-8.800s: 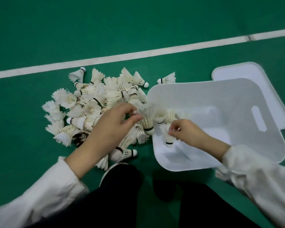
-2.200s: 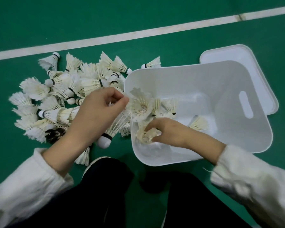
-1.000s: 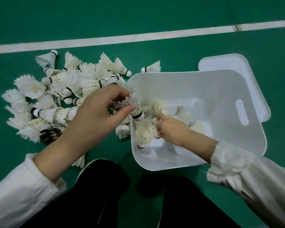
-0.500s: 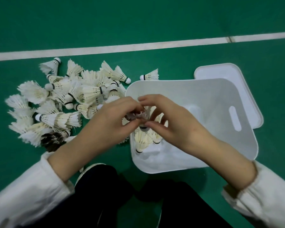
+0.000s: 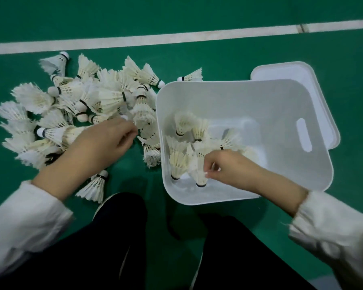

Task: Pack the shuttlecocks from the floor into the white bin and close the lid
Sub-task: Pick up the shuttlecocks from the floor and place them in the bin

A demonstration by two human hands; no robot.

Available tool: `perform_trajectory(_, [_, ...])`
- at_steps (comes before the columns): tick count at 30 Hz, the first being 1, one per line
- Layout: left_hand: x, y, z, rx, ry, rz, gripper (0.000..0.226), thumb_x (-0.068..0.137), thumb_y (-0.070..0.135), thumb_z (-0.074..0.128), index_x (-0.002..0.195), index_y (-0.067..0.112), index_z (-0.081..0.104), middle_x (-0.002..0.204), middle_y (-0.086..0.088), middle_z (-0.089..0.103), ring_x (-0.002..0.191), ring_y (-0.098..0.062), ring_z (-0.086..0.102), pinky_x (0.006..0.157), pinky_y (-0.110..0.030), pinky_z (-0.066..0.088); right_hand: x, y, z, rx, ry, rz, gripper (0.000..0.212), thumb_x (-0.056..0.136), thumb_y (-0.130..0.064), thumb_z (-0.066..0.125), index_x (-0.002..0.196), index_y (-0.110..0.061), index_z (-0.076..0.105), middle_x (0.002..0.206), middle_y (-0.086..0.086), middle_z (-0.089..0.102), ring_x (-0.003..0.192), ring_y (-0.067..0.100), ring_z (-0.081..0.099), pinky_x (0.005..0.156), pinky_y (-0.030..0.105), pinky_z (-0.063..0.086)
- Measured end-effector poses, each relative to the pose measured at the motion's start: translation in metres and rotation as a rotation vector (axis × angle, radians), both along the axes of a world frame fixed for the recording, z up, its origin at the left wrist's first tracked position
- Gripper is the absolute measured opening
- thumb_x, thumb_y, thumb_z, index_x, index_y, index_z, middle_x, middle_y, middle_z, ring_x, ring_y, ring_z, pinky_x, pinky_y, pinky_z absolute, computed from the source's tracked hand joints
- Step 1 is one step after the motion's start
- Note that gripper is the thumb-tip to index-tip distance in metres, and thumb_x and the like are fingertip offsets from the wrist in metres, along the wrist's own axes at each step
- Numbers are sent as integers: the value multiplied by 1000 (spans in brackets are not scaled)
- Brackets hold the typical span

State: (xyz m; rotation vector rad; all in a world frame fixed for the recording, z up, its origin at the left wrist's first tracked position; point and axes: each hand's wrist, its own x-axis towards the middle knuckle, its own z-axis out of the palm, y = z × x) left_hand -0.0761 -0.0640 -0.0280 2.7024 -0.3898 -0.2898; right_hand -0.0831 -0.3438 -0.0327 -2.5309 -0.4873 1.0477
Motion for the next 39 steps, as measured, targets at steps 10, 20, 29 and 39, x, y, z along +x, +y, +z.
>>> perform_trajectory(10, [-24,14,-54,165,220,-97,25,94,32,42,102,14,57,96,-3,57,88,-23,57,68,-31,44,3,11,-51,-117,37,237,27,82,4,48,93,-20,56,102,2,52,105,23,52,77,22,35])
perform_trajectory(20, [-30,78,-40,104,120,127,17,91,25,50,101,17,62,96,-2,62,82,-22,57,66,-33,46,23,56,83,117,-233,117,16,91,-19,53,103,-21,62,99,-7,62,85,10,55,62,14,37])
perform_trajectory(29, [-80,117,-54,22,220,269,18,92,26,48,98,15,60,96,-5,59,88,-25,58,69,-33,43,20,188,27,178,-252,364,18,90,-15,49,104,-14,62,105,6,62,99,24,57,83,36,45])
perform_trajectory(39, [-105,133,-77,-34,315,385,20,92,23,50,101,11,63,98,-8,61,90,-27,58,74,-34,45,-44,261,-63,-3,35,161,45,83,-39,60,118,-12,52,118,13,53,108,31,54,85,36,45])
